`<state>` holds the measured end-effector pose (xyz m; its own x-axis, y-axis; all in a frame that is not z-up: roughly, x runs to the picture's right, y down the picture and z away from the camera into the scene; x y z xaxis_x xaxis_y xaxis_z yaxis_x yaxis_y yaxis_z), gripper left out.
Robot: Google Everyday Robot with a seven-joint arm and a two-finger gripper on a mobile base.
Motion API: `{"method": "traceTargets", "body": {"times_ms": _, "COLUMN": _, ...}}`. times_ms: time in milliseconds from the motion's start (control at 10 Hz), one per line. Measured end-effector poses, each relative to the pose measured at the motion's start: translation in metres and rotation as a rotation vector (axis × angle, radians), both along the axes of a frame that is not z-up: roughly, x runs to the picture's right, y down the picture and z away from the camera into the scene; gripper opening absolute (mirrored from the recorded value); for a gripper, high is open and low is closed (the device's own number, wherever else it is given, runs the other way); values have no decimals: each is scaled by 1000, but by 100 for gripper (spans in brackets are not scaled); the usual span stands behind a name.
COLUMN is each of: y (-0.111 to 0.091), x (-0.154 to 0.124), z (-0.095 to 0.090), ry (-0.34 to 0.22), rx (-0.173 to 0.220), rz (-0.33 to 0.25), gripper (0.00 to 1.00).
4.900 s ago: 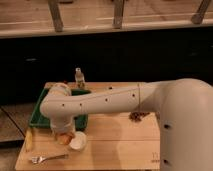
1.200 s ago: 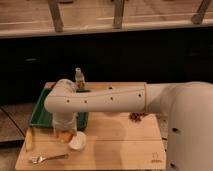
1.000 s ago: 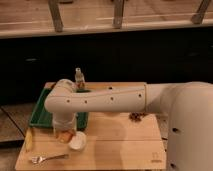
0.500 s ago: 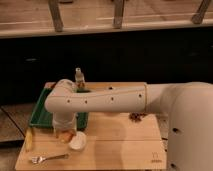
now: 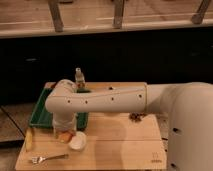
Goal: Place apple in paper cup
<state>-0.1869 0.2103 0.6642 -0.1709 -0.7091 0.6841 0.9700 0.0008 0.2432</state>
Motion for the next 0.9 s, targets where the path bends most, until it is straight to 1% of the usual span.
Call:
{"method": "traceTargets", "body": {"times_ms": 100, "y": 0, "x": 0, "z": 0, "ry": 0, "rx": -1, "rz": -1, "gripper": 38}}
{"method": "traceTargets", "body": {"times_ms": 300, "y": 2, "x": 4, "z": -1, "ry": 8, "rx": -6, "rz": 3, "gripper": 21}}
{"method": "traceTargets", "body": {"times_ms": 400, "y": 3, "x": 8, "z": -2, "ry": 14, "rx": -9, "rz": 8, "gripper": 9}}
{"method": "traceTargets", "body": {"times_ms": 500, "y": 3, "x": 13, "z": -3, "ry": 23, "rx": -11, "rz": 14, "gripper": 1}}
{"method": "traceTargets", "body": {"times_ms": 600, "y": 3, "x": 15, "z": -3, "ry": 28, "rx": -12, "rz": 16, "gripper": 0}}
{"method": "traceTargets", "body": {"times_ms": 700, "y": 3, "x": 20, "z": -4, "ry": 36, "rx": -14, "rz": 24, "gripper": 3}}
{"method": "traceTargets", "body": {"times_ms": 900, "y": 0, "x": 26, "z": -4, "ry": 47, "rx": -16, "rz": 38, "gripper": 19}}
